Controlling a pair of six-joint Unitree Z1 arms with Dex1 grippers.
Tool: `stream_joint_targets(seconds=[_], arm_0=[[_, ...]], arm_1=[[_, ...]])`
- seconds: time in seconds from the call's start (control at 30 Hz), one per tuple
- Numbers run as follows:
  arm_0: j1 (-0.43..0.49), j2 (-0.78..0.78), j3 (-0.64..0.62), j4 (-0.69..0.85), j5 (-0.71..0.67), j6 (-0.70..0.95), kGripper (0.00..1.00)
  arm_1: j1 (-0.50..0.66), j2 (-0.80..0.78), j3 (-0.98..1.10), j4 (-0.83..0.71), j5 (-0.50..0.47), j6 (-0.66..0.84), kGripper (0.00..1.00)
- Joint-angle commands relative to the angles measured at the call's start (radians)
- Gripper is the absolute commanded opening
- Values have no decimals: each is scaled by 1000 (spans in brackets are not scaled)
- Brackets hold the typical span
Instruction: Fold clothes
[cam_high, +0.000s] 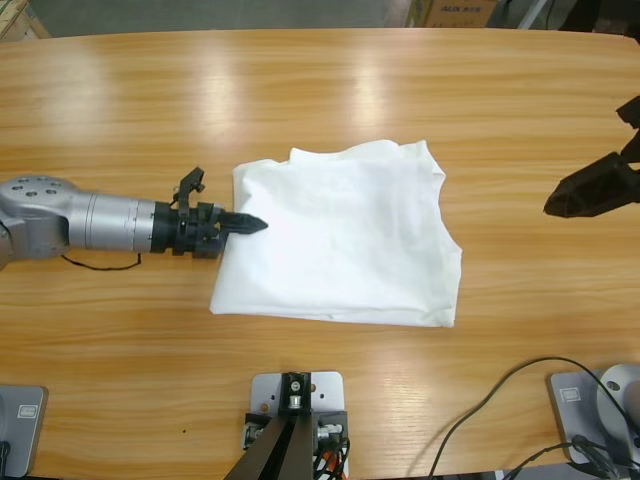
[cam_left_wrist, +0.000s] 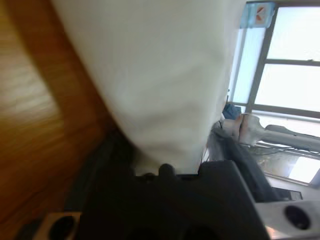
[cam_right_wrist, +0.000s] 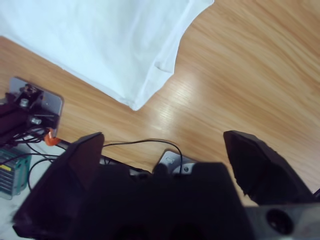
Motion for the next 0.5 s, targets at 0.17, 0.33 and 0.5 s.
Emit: stream_joint_targets(seconds=[0.17, 0.33, 0.5], arm_0=[[215, -11, 121, -68, -55, -20, 0], [219, 4, 93, -73, -101, -12, 0], [209, 11, 112, -73, -141, 39, 730]], arm_1=[[-13, 17, -37, 11, 7, -11, 720], [-13, 17, -36, 16, 8, -11, 720], [-14, 11, -42, 16, 17, -11, 727]])
